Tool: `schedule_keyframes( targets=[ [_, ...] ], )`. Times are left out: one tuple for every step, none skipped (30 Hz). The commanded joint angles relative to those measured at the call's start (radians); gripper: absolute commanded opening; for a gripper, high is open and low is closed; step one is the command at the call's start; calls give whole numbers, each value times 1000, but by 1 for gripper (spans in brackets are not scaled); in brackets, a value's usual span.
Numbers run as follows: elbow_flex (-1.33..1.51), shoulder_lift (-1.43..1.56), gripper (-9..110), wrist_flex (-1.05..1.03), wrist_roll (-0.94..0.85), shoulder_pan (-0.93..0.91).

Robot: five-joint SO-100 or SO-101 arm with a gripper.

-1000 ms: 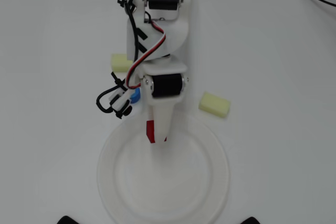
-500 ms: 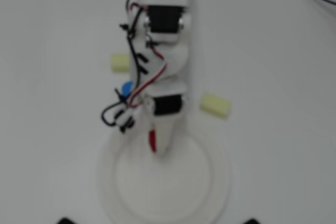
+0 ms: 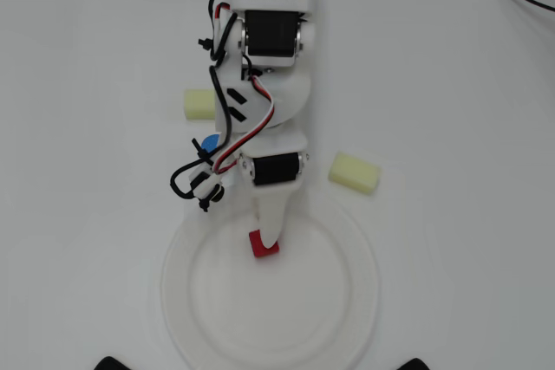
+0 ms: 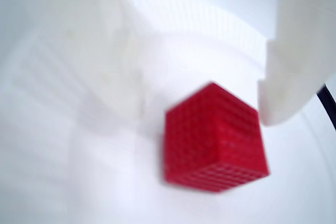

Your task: Grasp a red block and put it in the dish.

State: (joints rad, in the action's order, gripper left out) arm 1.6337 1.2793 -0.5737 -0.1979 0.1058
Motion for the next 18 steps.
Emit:
schedule_keyframes(
  targets=[
    [-67, 106, 21, -40, 5, 8],
    [-74, 118, 22, -61, -2, 8],
    [-78, 130, 23, -83, -6, 8],
    [-83, 143, 24, -104, -12, 8],
    [-87, 158, 26, -123, -18, 9],
    [-94, 175, 27, -147, -23, 9],
    [-100, 195, 28, -176, -28, 11],
    [-109, 216, 30, -213, -31, 12],
    [-117, 244, 31, -250, -35, 14],
    [-120, 273, 33, -290, -37, 15],
    [-121, 308, 34, -328, -40, 17],
    [-121, 347, 35, -368, -38, 20],
    [-121, 385, 36, -414, -32, 21],
    [-121, 422, 37, -457, -26, 25],
    [-121, 457, 38, -503, -17, 28],
    [-115, 495, 39, -545, -3, 31],
    [-100, 538, 40, -578, 14, 34],
    [-67, 591, 40, -600, 26, 37]
  ],
)
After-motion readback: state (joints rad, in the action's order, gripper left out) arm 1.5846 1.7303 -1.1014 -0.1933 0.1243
